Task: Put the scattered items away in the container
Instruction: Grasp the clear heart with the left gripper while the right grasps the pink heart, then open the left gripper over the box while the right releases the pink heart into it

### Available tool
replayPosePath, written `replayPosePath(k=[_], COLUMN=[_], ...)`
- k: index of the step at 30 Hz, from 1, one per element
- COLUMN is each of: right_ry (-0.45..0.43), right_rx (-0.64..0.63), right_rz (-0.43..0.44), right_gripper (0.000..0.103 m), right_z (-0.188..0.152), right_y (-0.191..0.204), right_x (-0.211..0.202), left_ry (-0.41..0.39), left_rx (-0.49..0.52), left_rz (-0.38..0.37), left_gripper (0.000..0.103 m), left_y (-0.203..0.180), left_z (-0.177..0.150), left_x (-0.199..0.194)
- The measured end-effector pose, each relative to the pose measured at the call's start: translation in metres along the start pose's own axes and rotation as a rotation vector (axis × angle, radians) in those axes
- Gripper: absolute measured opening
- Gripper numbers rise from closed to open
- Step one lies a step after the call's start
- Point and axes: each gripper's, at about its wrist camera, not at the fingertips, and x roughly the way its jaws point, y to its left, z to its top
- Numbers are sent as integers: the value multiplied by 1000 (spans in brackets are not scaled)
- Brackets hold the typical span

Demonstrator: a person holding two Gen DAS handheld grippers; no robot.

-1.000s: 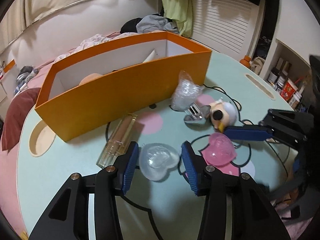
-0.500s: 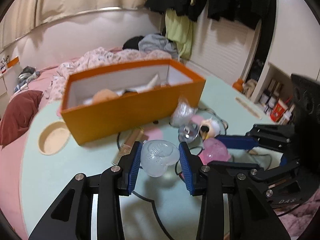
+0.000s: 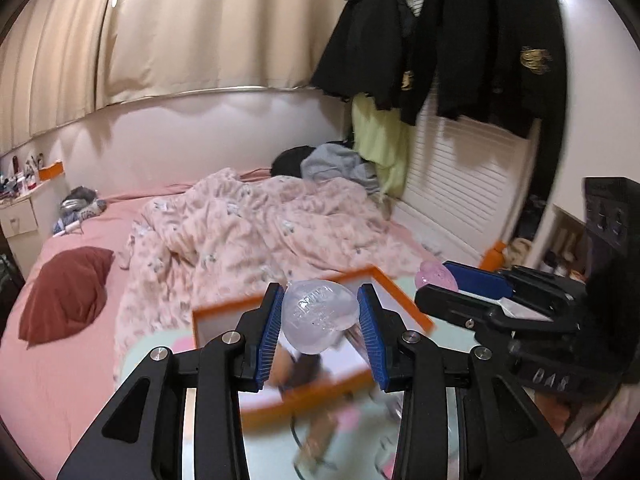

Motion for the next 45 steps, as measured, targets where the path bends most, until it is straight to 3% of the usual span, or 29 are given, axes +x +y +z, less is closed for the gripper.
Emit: replayPosePath(k=[3,8,10,12,21,31,33,35,45], right_ry=[5,8,12,1,10,24,25,23,-14], right_rx=[16,96,117,122,109,174,191,201,228], right_rz=[-43,-60,-51,-62,-63,3,33,46,53], right_gripper=[37,37,37,37,37,38,39,40,42], right_z=[7,-16,-23,-27,-35,-33,-34,-34,-30], right_y=[-6,-32,-38,-40,-39,-46,-46,-46,-51], right_x=[38,75,78,79,82,83,82,81,72], left_ry=[19,63,71,57,61,91,91,77,20], left_rx=[-40,-187,-171,-129,-148,-160,-177,-202,-241], left_rz=[73,-59,-40,27,-2,-7,1,0,14], left_gripper=[40,40,40,40,40,40,46,66,66], left_y=[9,40,39,38,41,42,44,47,58], left_z=[14,-18,-27,-31,-36,-39,-39,-39,-38], left_x=[40,80,81,81,77,86,88,86,75])
